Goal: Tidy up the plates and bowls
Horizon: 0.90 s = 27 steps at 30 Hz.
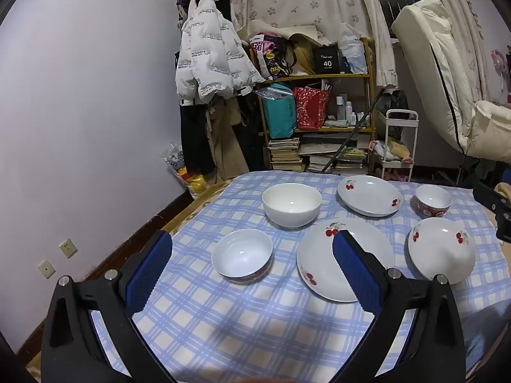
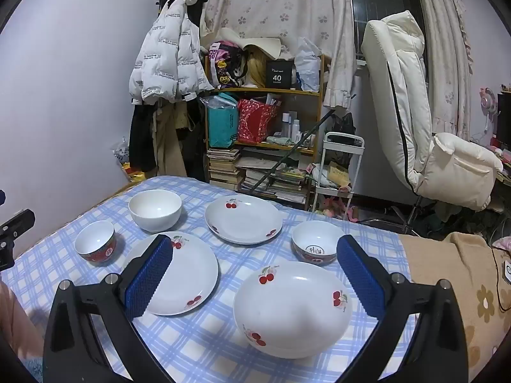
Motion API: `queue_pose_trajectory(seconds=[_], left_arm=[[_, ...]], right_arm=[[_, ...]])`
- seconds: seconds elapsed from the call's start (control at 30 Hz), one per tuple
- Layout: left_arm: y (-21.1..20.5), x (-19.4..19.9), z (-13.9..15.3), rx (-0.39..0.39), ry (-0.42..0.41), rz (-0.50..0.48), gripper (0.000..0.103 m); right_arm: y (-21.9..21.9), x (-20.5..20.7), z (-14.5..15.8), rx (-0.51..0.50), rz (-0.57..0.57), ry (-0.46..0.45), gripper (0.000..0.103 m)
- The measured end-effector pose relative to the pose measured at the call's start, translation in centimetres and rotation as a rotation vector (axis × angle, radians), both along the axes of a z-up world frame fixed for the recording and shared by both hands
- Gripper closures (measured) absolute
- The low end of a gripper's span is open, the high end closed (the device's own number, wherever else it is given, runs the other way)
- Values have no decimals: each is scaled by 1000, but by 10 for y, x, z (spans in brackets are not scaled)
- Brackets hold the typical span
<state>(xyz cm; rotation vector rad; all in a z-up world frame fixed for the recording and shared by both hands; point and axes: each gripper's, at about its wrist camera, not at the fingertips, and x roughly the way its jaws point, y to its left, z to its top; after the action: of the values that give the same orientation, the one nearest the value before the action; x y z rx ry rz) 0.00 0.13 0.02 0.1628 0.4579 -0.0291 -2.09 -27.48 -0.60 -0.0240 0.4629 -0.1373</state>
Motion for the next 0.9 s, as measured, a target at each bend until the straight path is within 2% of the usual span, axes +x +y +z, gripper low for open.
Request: queue_pose_trajectory(seconds=[0.03, 0.07, 0.23, 0.9], left_arm=[[1, 0, 0, -3, 1, 1, 4], [-3, -1, 0, 38, -9, 5, 4], [1, -3, -8, 30, -15, 4, 4], [0, -2, -2, 21, -6, 9, 4]], right_arm=[[0, 0, 0, -3, 1, 2, 0], [0, 0, 0, -3, 1, 0, 0], [0, 0, 0, 1, 1, 2, 0], [0, 1, -1, -1, 0, 1, 0]])
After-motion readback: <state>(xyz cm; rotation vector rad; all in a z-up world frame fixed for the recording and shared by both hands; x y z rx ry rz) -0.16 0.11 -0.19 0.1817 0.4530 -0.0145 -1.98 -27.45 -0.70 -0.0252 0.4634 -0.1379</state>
